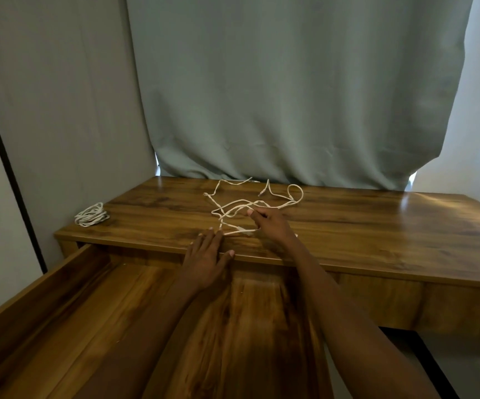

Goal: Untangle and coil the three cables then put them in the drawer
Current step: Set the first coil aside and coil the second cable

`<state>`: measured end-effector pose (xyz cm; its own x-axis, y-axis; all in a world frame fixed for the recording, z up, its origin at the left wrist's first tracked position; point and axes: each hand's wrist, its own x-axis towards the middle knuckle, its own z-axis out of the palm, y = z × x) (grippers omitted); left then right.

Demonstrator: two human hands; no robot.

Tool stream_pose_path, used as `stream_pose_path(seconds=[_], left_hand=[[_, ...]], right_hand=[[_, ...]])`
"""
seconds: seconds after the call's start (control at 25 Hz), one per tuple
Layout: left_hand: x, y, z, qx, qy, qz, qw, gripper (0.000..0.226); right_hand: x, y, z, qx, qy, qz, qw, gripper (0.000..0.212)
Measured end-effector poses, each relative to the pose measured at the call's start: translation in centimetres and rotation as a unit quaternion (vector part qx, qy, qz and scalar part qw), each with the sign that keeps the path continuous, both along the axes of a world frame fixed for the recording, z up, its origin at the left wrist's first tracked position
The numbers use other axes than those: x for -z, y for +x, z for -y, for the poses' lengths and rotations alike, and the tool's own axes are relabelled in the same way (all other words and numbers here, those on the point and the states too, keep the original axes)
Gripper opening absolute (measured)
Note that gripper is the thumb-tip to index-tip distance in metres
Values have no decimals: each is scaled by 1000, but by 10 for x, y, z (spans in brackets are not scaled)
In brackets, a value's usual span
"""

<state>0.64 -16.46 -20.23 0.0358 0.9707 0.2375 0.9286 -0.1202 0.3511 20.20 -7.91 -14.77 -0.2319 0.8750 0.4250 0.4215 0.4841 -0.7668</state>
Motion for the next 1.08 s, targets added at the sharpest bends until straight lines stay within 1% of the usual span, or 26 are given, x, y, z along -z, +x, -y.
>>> stream_pose_path(seconds=[0.04, 0.12, 0.24, 0.32, 0.36, 0.4, 0.44, 0.48, 0.52, 0.56, 0.6, 0.64, 0.68, 0.72, 0.76, 0.8, 0.84, 0.88, 0.92, 0.96, 1.0, 1.04, 1.08], left_hand=[[2, -3, -2, -6, -1, -5, 1000, 70], [5, -6, -4, -8, 7, -20, 1000, 68], [5, -3, -5, -5, 19, -33, 999, 66], [5, -2, -10, -9, 18, -27, 999, 63], [3, -4, -14, -9, 15, 4, 1000, 60], [-2, -5, -14, -1, 14, 72, 997, 58], [-9, -7, -12, 5, 14, 182, 983, 56], [-20, -8, -7, 7, 20, 318, 948, 54], [-30, -10, -5, -2, 28, 443, 896, 56], [-42, -12, -2, -16, 34, 533, 845, 59], [-51, -16, -2, -33, 40, 589, 807, 61], [-55, -21, -1, -56, 50, 622, 780, 59], [-55, -25, -1, -82, 58, 630, 770, 52], [-53, -30, 0, -104, 77, 616, 777, 38], [-48, -38, 0, -117, 101, 576, 802, 21], [-43, -46, 3, -106, 130, 510, 844, 16], [-36, -55, 3, -70, 159, 419, 891, 30], [-29, -63, 2, -23, 182, 326, 927, 40], [-26, -69, 1, 6, 201, 241, 950, 40], [-26, -72, 0, 27, 209, 185, 960, 36], [-26, -75, 0, 35, 208, 156, 965, 37], [-27, -78, 1, 44, 201, 159, 966, 38], [-31, -76, 6, 55, 189, 183, 963, 33]], right_hand=[[0, -10, 0, 2, -6, -31, 1000, 20], [0, -27, 0, 11, -17, -129, 991, 22], [-5, -44, -3, 10, -7, -258, 966, 21], [-7, -46, -7, 23, 31, -297, 954, 27], [-6, -46, -8, 35, 56, -297, 953, 29], [-5, -47, -6, 40, 84, -284, 954, 30], [-2, -49, -2, 37, 115, -260, 958, 29], [1, -52, 5, 30, 149, -226, 962, 26], [6, -56, 11, 22, 178, -184, 966, 23], [13, -61, 17, 12, 200, -140, 970, 20], [19, -64, 21, 1, 218, -102, 971, 19], [25, -66, 23, -6, 234, -76, 969, 20], [30, -67, 22, -12, 250, -63, 966, 20], [32, -67, 20, -21, 255, -60, 965, 22], [33, -67, 18, -33, 251, -58, 966, 24], [31, -66, 16, -43, 243, -53, 968, 27], [28, -64, 15, -51, 235, -46, 970, 27], [26, -63, 14, -57, 227, -43, 971, 26], [23, -62, 12, -62, 220, -46, 972, 25], [19, -60, 11, -65, 213, -57, 973, 24], [15, -59, 11, -65, 208, -70, 973, 25], [11, -58, 10, -58, 209, -75, 973, 25], [7, -57, 9, -41, 218, -59, 973, 27]])
